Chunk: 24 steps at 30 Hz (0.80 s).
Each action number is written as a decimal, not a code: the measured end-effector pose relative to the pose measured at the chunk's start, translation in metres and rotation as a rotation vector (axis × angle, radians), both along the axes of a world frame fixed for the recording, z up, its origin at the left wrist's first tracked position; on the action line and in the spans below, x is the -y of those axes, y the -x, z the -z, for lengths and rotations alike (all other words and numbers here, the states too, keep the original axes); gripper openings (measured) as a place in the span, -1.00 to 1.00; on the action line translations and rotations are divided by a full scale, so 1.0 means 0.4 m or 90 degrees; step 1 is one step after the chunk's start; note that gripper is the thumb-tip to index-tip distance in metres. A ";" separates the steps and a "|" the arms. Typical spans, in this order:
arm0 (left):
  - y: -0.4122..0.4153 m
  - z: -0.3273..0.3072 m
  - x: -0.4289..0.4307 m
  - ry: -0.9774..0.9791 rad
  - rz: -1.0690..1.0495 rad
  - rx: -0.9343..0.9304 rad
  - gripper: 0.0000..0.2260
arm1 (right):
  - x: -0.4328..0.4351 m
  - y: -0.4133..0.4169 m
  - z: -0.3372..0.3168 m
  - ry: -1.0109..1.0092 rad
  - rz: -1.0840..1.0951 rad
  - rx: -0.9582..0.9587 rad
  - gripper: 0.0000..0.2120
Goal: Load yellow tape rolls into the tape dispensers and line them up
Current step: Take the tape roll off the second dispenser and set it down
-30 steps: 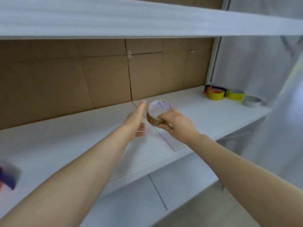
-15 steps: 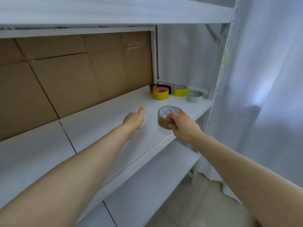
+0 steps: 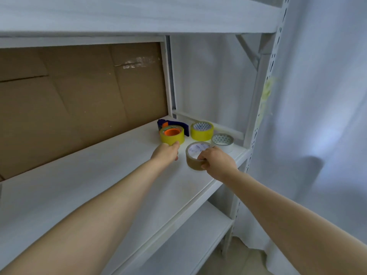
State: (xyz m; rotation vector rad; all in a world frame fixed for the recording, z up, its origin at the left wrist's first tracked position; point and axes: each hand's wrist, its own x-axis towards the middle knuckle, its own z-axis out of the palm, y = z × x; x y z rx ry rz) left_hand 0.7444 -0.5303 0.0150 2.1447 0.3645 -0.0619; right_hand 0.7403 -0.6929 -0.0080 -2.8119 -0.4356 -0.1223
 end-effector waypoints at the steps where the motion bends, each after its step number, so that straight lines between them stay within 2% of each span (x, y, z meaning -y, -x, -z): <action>1: -0.016 0.002 0.012 -0.009 0.000 -0.003 -0.66 | 0.007 -0.025 0.001 0.000 -0.003 -0.006 -0.70; 4: -0.072 -0.006 0.036 -0.039 -0.031 0.012 -0.65 | 0.019 -0.109 -0.002 0.003 -0.041 0.004 -0.71; 7: -0.118 -0.006 0.059 -0.065 -0.054 0.044 -0.75 | 0.020 -0.187 0.002 0.026 -0.097 0.013 -0.72; 10: -0.149 0.012 0.087 -0.103 -0.096 0.026 -0.80 | 0.026 -0.254 0.021 0.048 -0.165 0.005 -0.71; 15: -0.197 0.005 0.152 -0.202 -0.172 -0.008 -0.71 | 0.050 -0.373 0.036 0.074 -0.282 0.014 -0.74; 18: -0.212 0.011 0.182 -0.236 -0.200 -0.035 -0.69 | 0.066 -0.411 0.035 0.031 -0.335 0.042 -0.68; 21: -0.219 0.008 0.192 -0.259 -0.228 -0.063 -0.62 | 0.081 -0.479 0.015 -0.021 -0.303 0.061 -0.69; 24: -0.230 -0.006 0.189 -0.293 -0.246 -0.058 -0.61 | 0.088 -0.548 -0.010 0.020 -0.230 0.053 -0.81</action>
